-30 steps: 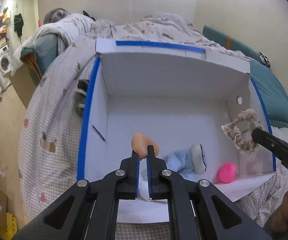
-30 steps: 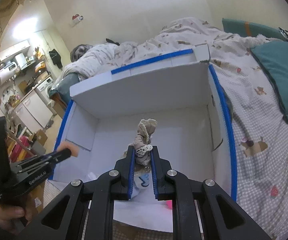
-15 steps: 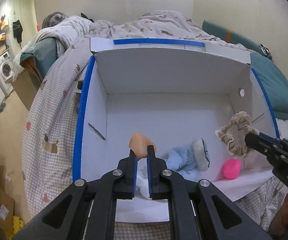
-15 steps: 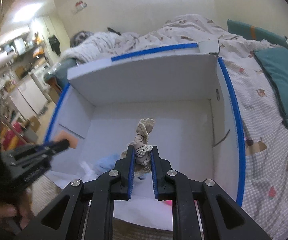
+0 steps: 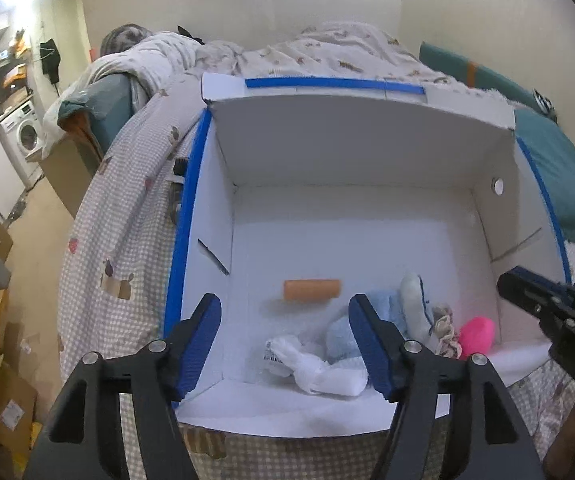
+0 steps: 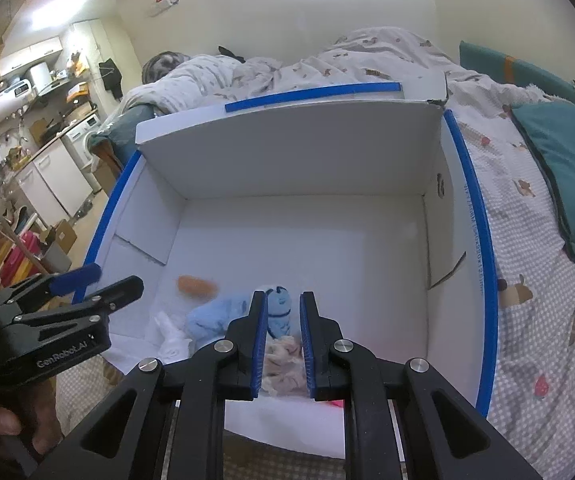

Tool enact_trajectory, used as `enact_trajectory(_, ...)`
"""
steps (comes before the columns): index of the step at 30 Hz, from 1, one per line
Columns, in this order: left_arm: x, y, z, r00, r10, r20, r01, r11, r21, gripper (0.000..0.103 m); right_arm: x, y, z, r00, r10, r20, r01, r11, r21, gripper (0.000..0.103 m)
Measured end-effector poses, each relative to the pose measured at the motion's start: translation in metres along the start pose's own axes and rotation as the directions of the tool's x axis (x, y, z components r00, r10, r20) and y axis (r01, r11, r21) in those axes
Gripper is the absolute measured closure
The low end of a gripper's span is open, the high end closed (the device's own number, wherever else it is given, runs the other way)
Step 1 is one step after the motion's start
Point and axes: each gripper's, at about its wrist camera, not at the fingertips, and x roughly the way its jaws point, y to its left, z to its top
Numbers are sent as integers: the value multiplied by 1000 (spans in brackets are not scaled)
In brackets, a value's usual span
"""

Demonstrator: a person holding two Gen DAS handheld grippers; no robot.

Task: Organize soft objects
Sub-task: 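Open both grippers to drop the cylinder plush and scrunchie into the box, then move both open grippers back to the crumpled cream items in front of the box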

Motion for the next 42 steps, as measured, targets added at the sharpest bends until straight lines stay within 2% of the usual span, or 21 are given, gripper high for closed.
enact_trajectory(3, 1, 1, 0, 1000, 9, -3, -9, 1000, 10, 39, 0, -2, 0, 1000, 8, -4, -7, 1000, 16, 80)
enact_trajectory(4, 1, 1, 0, 1000, 12, -6, -12, 1000, 11, 39, 0, -2, 0, 1000, 5, -2, -5, 1000, 21, 66)
enact_trajectory(5, 2, 1, -1, 1000, 13, -8, -13, 1000, 10, 39, 0, -3, 0, 1000, -1, 3, 0, 1000, 25, 41)
enact_trajectory(6, 3, 1, 0, 1000, 12, -10, -12, 1000, 9, 39, -2, -3, 0, 1000, -9, 13, 8, 1000, 28, 30)
enact_trajectory(7, 3, 1, 0, 1000, 12, -10, -12, 1000, 10, 39, -4, -3, 0, 1000, -17, 26, 17, 999, 31, 24)
enact_trajectory(17, -2, -7, 0, 1000, 17, 12, -18, 999, 50, 39, -2, -1, 1, 1000, -14, 12, 14, 999, 35, 24)
enact_trajectory(31, -24, 8, -6, 999, 28, 33, -29, 999, 40, 39, -16, 0, -7, 999, -31, 22, 30, 999, 37, 24)
enact_trajectory(42, -54, 24, -23, 998, 23, 53, -22, 1000, -20, 39, -46, 0, -26, 997, -40, 62, 35, 996, 82, 24)
